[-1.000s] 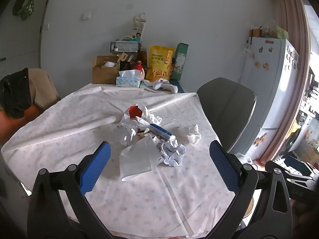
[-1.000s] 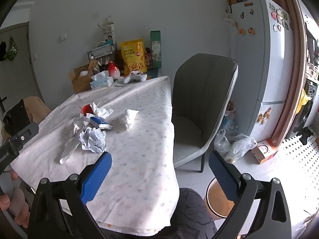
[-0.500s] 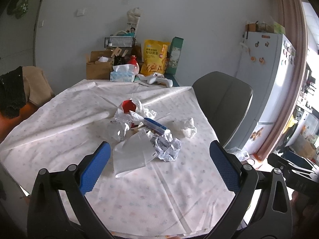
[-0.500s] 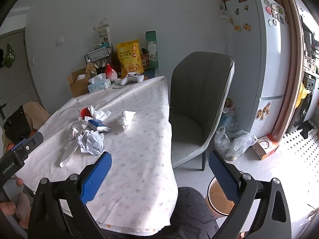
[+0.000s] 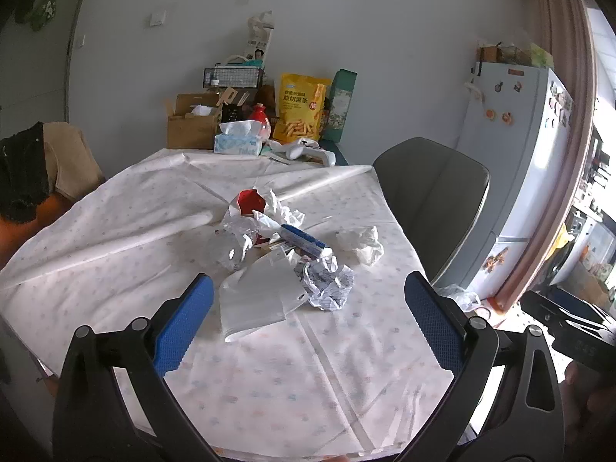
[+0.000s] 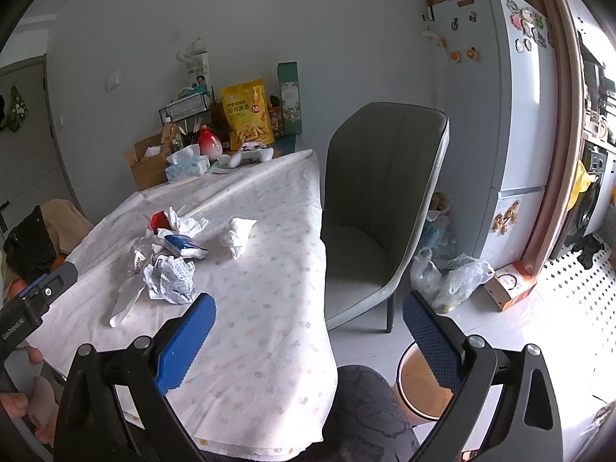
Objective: Collect trash
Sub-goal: 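Reach the right gripper to the crumpled foil paper and grasp it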
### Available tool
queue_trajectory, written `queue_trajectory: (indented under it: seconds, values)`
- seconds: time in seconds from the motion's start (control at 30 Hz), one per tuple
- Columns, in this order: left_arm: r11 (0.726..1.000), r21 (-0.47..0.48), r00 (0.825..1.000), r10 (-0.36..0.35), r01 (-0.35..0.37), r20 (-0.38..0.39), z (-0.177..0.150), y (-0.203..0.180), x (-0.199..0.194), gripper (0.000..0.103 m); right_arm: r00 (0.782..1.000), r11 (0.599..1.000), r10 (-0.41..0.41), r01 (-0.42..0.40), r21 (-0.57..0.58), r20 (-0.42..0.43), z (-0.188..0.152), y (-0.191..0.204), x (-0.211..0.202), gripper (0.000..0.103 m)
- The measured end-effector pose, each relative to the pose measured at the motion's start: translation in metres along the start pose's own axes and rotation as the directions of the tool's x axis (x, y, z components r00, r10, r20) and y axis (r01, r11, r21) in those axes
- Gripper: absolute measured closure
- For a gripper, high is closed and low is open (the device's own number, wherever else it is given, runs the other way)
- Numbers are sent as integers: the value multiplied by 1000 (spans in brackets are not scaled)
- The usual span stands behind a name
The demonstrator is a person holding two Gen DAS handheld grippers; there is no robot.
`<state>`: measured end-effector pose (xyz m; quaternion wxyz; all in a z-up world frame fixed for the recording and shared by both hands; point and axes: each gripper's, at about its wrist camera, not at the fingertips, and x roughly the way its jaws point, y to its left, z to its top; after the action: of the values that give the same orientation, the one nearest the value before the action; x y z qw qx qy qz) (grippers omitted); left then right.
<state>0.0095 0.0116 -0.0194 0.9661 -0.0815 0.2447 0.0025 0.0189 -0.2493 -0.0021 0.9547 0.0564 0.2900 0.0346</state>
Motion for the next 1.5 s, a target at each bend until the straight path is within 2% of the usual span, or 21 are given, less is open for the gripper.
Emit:
queue_trajectory:
  seconds: [0.17,0.4,0.6,0.8,0.93,1.17,1.27,1.3,1.33,1.37,1.4,1.43,1.5]
  values:
    - [1000,0,1000,19,-19,-16,1,8,7,5,1000,1000,2,-2,-21,5,4,7,8,8]
    - [999,-23,999,22,-23,-48,0,24,21,5,997,997,71,-71,-19,-19,7,16,28,8]
    - [999,-36,992,26,-31,-125,-6,37,47,5,993,993,109,-111,-44,-38,7,25,46,8]
    - [998,-38,975,38,-47,-217,-18,43,79,5,982,984,171,-174,-38,-82,5,29,67,8]
    - [998,-11,956,62,-68,-285,-26,43,98,5,975,979,194,-199,-36,-110,2,31,77,8]
    - [983,114,924,173,-142,-342,-31,35,123,7,950,963,246,-262,-66,-193,-6,47,100,8]
    - [976,145,916,204,-163,-345,-29,34,128,18,934,950,270,-298,-92,-234,-9,62,109,8]
    - [975,149,914,209,-166,-346,-29,34,129,31,928,945,279,-311,-101,-248,-10,67,113,8]
    - [976,145,913,207,-165,-352,-29,36,130,52,923,940,286,-322,-110,-258,-10,72,117,9]
    - [978,132,912,201,-164,-359,-28,40,130,63,918,936,293,-332,-117,-266,-9,77,119,11]
    - [980,119,914,190,-157,-359,-28,41,129,80,915,932,298,-341,-124,-272,-9,81,121,14]
    - [984,101,920,173,-146,-353,-27,42,126,90,908,924,310,-357,-134,-283,-8,87,124,15]
    - [988,69,928,153,-137,-340,-24,45,118,99,897,912,323,-381,-155,-300,-7,100,130,21]
